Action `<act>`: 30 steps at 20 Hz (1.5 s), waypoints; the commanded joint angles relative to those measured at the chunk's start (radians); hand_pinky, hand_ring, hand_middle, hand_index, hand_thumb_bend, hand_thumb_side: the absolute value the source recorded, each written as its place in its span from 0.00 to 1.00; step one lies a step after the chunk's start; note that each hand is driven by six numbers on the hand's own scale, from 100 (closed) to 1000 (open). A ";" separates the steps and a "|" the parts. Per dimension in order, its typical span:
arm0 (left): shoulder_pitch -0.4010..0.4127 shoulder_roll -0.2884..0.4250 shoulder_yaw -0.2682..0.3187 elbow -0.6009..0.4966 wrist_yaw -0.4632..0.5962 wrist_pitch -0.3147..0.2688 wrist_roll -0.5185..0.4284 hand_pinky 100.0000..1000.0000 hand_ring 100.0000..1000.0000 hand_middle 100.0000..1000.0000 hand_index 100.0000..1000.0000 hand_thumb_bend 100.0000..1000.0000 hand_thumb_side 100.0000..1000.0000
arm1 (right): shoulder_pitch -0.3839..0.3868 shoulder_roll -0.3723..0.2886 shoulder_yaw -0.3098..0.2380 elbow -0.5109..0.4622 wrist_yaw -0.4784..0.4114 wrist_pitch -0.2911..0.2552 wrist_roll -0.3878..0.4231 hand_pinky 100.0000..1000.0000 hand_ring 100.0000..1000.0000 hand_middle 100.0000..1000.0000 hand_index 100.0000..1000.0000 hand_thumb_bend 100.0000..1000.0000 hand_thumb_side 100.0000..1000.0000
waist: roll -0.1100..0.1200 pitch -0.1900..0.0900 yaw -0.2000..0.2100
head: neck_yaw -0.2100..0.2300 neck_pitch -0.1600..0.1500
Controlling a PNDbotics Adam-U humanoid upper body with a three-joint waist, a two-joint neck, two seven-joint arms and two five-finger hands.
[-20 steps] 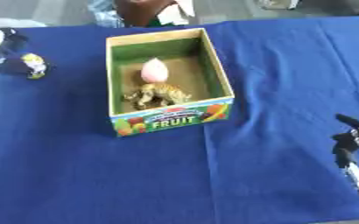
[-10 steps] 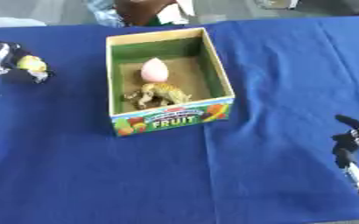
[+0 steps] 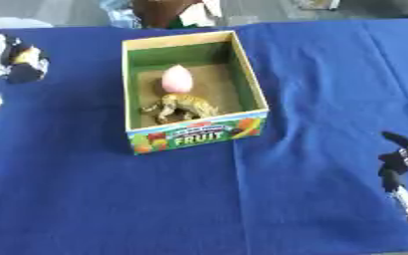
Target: Pick up objects on the table and place them in the box.
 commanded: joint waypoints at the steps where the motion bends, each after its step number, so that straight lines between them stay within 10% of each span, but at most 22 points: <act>1: -0.044 0.042 -0.016 -0.126 0.021 -0.011 -0.011 0.48 0.32 0.11 0.36 0.00 0.13 | -0.005 -0.017 -0.006 -0.009 0.003 -0.003 0.002 0.76 1.00 0.42 0.40 0.00 0.49 | 0.001 -0.024 0.000 | 0.006 -0.001; 16: -0.270 -0.119 -0.290 -0.156 -0.139 -0.175 -0.303 0.51 0.36 0.16 0.39 0.08 0.16 | -0.019 -0.006 0.026 -0.008 -0.012 -0.007 0.035 0.76 1.00 0.42 0.40 0.00 0.49 | -0.003 -0.036 -0.027 | 0.037 0.001; 24: -0.261 -0.190 -0.348 -0.086 -0.176 -0.276 -0.396 0.53 0.42 0.24 0.46 0.40 0.18 | -0.030 0.003 0.039 -0.010 -0.017 -0.006 0.055 0.76 1.00 0.42 0.40 0.00 0.50 | 0.002 -0.029 -0.045 | 0.042 -0.003; 27: -0.255 -0.193 -0.348 -0.100 -0.163 -0.301 -0.415 0.61 0.58 0.48 0.67 0.73 0.13 | -0.031 0.003 0.039 -0.010 -0.017 -0.004 0.057 0.76 1.00 0.42 0.40 0.00 0.50 | 0.004 -0.029 -0.046 | 0.038 -0.005; 30: -0.252 -0.188 -0.328 -0.137 -0.122 -0.311 -0.406 0.67 0.69 0.62 0.77 0.79 0.20 | -0.028 0.004 0.038 -0.010 -0.016 -0.002 0.058 0.76 1.00 0.42 0.40 0.00 0.51 | 0.004 -0.029 -0.043 | 0.034 -0.006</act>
